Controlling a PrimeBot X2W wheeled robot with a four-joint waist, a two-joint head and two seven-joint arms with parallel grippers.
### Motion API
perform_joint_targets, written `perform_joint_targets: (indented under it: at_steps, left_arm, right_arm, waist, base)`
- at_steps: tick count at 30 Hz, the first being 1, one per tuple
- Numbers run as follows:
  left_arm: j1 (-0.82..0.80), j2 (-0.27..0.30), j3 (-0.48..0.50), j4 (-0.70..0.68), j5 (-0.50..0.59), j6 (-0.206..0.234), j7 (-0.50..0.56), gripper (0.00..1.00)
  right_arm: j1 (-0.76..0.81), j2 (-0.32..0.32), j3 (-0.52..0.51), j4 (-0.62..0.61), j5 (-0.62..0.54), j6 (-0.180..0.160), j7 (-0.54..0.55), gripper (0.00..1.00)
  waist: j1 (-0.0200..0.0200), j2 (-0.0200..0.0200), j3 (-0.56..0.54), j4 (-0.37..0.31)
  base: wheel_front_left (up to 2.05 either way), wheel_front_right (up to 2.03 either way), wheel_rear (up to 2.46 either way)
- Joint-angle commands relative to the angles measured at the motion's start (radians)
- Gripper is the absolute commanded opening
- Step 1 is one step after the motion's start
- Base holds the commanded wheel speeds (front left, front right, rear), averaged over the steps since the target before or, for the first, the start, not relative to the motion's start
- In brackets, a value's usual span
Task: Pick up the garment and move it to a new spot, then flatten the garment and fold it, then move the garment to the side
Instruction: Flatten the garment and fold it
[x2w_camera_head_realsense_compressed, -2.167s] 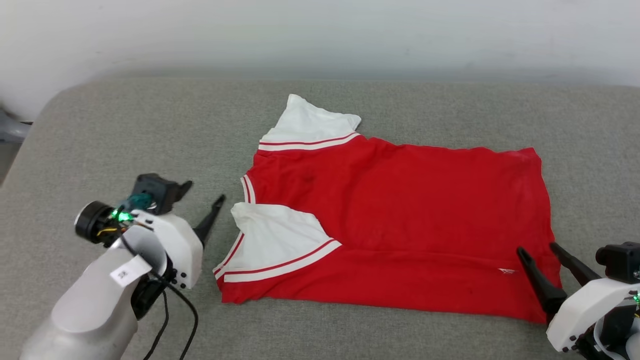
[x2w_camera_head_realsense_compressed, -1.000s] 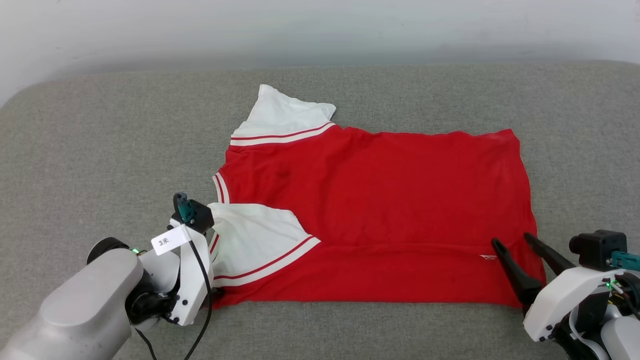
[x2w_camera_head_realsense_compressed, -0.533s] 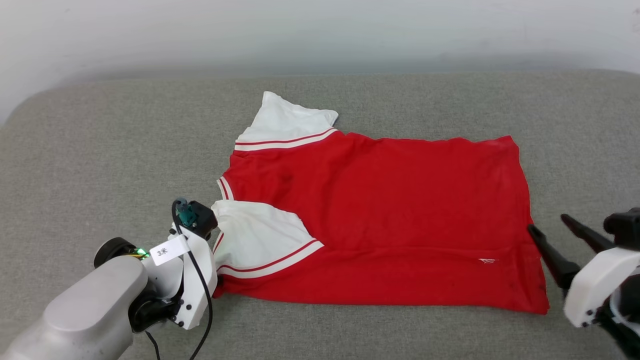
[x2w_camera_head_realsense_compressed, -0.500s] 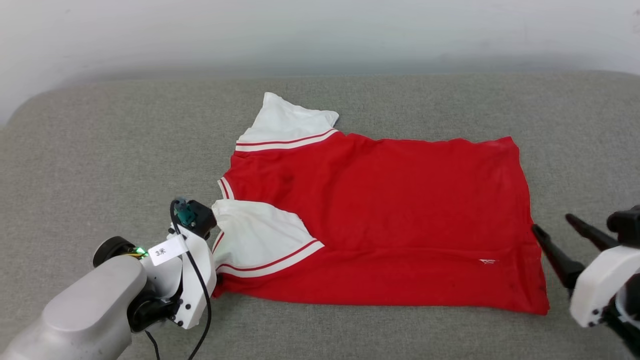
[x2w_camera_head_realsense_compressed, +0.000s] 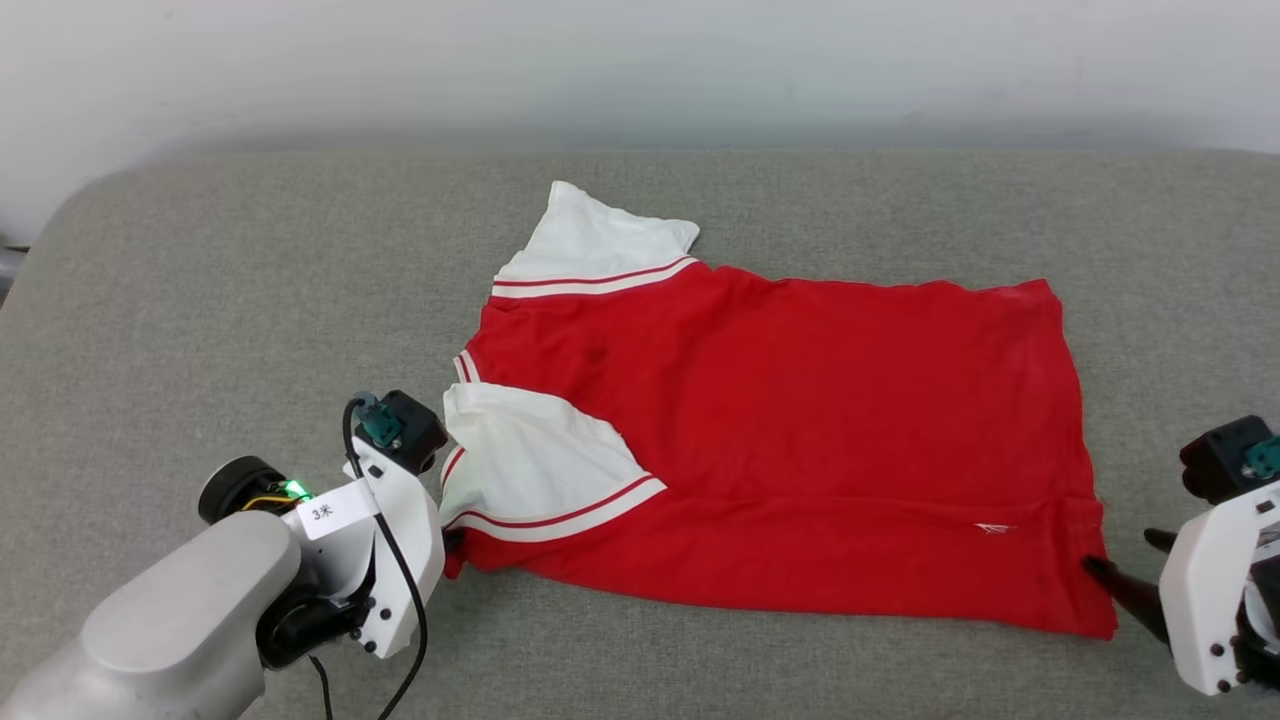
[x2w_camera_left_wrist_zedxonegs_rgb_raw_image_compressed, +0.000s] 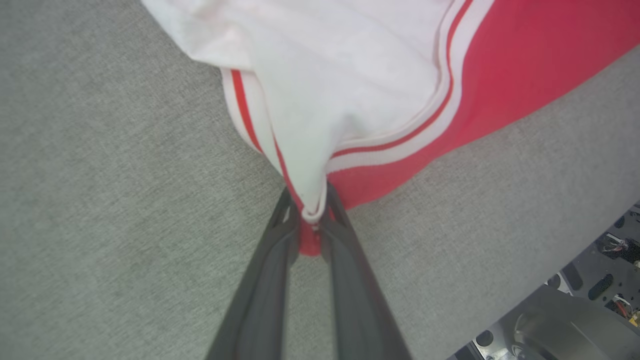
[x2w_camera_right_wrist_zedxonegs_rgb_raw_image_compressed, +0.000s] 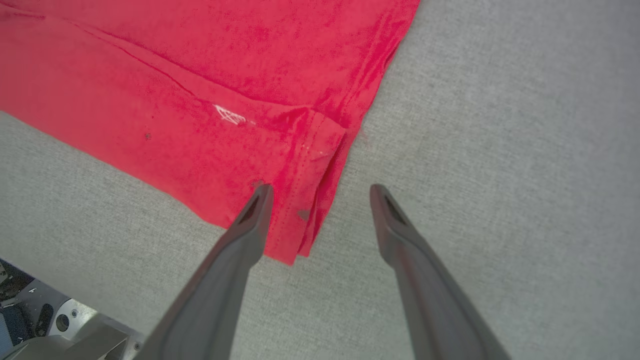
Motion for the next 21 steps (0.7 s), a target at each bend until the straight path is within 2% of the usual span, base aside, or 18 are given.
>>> perform_joint_targets:
  at_steps: [1,14,15,16,17,21]
  left_arm:
    - [0.001,-0.003,-0.001,-0.006,0.007,0.004,-0.006,0.0]
    - [-0.002,-0.01,-0.006,-0.01,0.014,0.009,-0.027,0.0]
    - [0.003,-0.008,-0.006,-0.008,0.012,0.009,-0.027,0.0]
    - [0.009,-0.006,-0.006,-0.007,0.008,0.009,-0.029,0.0]
    - [0.014,-0.004,-0.006,-0.005,0.005,0.008,-0.03,0.0]
    - [0.033,0.003,-0.008,0.0,-0.007,0.007,-0.034,0.0]
  right_arm:
    - [-0.018,0.017,0.007,0.019,0.001,-0.001,0.006,1.0]
    - [-0.016,0.117,0.123,0.25,0.007,-0.001,-0.026,1.0]
    - [-0.017,0.119,0.131,0.26,0.01,-0.001,-0.033,0.86]
    - [-0.021,0.121,0.136,0.266,0.016,-0.001,-0.046,0.27]
    - [-0.027,0.118,0.143,0.269,0.018,-0.001,-0.057,0.0]
    - [-0.059,0.096,0.156,0.266,0.025,-0.001,-0.103,0.0]
  waist:
    - [0.0,-0.0001,0.008,0.006]
    - [0.0,-0.0001,0.041,0.015]
    - [0.0,-0.0001,0.04,0.013]
    - [0.0,-0.0001,0.039,0.01]
    - [0.0,-0.0001,0.037,0.008]
    - [0.0,-0.0001,0.016,-0.001]
  base:
    - [0.0,0.0,0.0]
    - [0.0,0.0,0.0]
    - [0.0,0.0,0.0]
    - [0.0,0.0,0.0]
    - [0.0,0.0,0.0]
    - [0.0,0.0,0.0]
